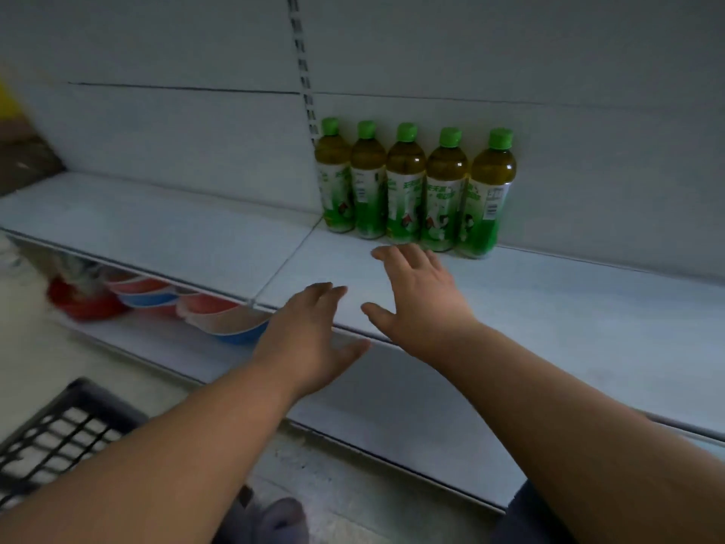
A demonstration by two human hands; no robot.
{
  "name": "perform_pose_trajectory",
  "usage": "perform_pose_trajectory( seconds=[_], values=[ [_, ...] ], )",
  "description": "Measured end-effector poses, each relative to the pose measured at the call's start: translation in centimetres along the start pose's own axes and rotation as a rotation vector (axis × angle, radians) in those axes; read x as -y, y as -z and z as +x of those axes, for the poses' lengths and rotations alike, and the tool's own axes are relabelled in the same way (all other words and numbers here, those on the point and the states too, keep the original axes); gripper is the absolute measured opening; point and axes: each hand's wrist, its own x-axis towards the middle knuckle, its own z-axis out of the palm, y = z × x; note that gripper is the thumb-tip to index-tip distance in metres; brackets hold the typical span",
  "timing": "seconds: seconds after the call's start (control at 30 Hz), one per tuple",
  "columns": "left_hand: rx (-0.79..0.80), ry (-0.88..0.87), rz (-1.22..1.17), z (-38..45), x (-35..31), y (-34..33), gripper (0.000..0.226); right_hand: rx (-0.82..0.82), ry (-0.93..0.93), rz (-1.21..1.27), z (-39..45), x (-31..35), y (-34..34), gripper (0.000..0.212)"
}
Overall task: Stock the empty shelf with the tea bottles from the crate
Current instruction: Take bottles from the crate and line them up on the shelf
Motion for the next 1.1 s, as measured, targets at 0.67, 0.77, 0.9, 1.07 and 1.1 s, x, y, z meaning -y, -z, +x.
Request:
perform_pose_trajectory(
  seconds=[0.67,0.77,0.9,1.07,1.1],
  values=[
    [-0.222,0.951,0.292,-34.5,17.8,11.4,0.080,0.339,0.849,-0.024,-2.8,36.6,-9.2,0.064],
    [-0.199,1.040,0.222,-35.6,21.2,7.7,0.082,0.424,0.873,-0.023,-2.0,38.9,-14.2,0.064],
    [-0.169,1.147,0.106,-36.3,24.7,1.8,0.076,0.586,0.892,-0.049,-2.1,41.1,-21.8,0.071],
    [-0.140,1.239,-0.003,-35.6,29.1,-5.1,0.077,0.789,0.792,-0.061,-1.5,42.0,-31.4,0.067],
    [-0.135,1.253,-0.037,-35.2,29.6,-6.5,0.081,0.816,0.762,-0.066,-1.2,41.7,-33.1,0.066]
  ],
)
